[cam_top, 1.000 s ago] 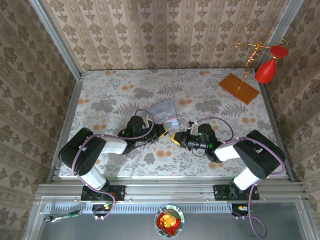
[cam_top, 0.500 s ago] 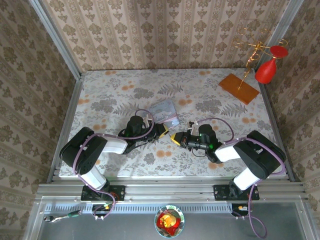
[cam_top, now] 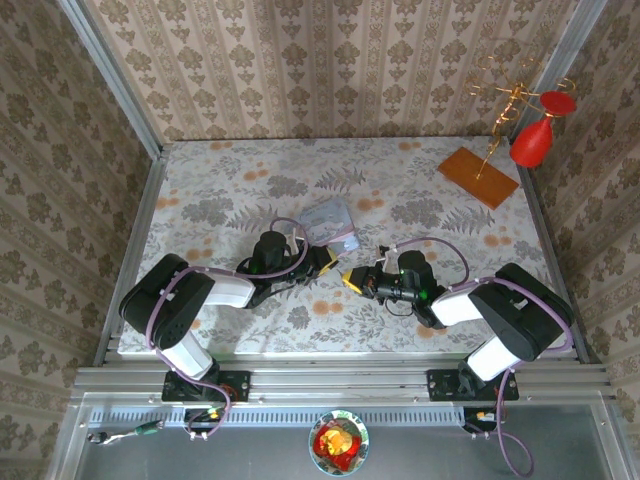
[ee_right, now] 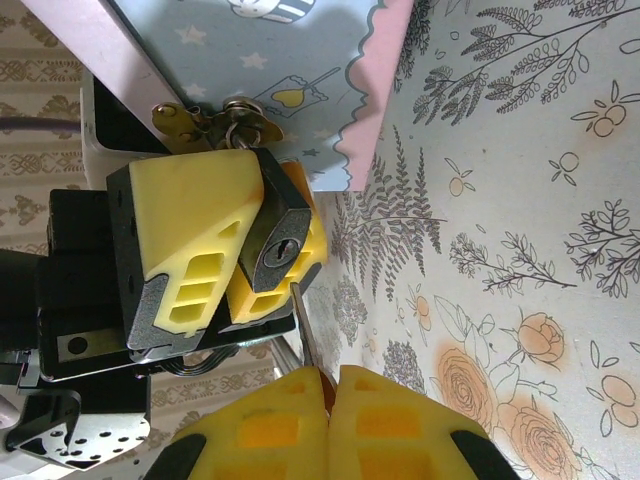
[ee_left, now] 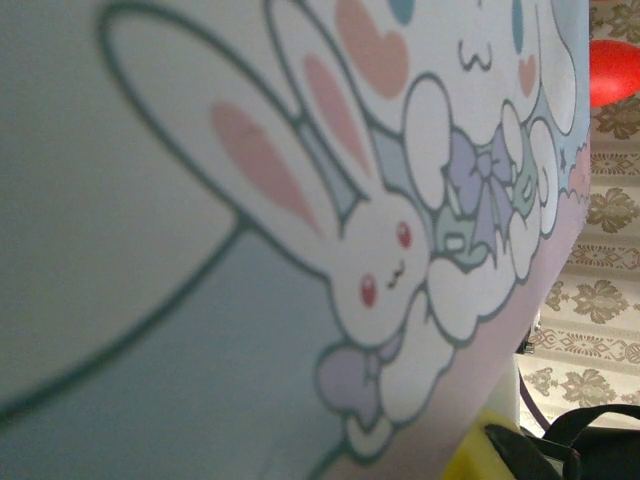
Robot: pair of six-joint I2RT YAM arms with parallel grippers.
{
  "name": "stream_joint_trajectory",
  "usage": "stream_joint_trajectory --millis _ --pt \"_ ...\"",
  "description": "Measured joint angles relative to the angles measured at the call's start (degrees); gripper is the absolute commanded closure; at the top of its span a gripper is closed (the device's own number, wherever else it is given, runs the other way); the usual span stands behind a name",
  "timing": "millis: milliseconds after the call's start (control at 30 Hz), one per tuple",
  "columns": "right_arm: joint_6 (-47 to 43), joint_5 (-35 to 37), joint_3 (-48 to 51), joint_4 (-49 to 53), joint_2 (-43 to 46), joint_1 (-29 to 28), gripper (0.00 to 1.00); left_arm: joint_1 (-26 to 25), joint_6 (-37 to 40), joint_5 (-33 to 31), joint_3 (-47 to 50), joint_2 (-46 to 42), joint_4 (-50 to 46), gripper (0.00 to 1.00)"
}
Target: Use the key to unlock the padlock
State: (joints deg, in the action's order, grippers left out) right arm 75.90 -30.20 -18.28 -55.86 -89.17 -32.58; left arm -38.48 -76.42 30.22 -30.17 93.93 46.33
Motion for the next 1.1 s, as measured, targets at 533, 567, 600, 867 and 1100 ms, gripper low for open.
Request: stream_joint_trajectory --millis 533,567,600,867,1100 --pt "-0.02 -0.02 -1.22 1.73 -0.04 0.0 1.0 -0.52 -0.35 0.2 1.07 0.0 1.36 0.95" --pt "-0.02 -0.02 -1.22 1.75 -0.04 0.0 1.0 -0.52 -0.35 0.2 1.07 0.0 1.36 0.95" --pt "-0.04 -0.02 -1.22 1.79 -0.04 0.0 1.0 -0.55 -0.35 0.2 1.07 0.0 1.36 0.95" --pt "-3.17 1.38 -1.27 3.15 -0.04 0.0 1.0 -0.55 -0.37 0.44 1.27 -0.04 1.2 0.95" --pt "-5.03 1.44 -1.77 3.74 -0.04 -0.04 1.0 -0.85 -0.39 0.37 1.27 -0.31 0.24 0.95"
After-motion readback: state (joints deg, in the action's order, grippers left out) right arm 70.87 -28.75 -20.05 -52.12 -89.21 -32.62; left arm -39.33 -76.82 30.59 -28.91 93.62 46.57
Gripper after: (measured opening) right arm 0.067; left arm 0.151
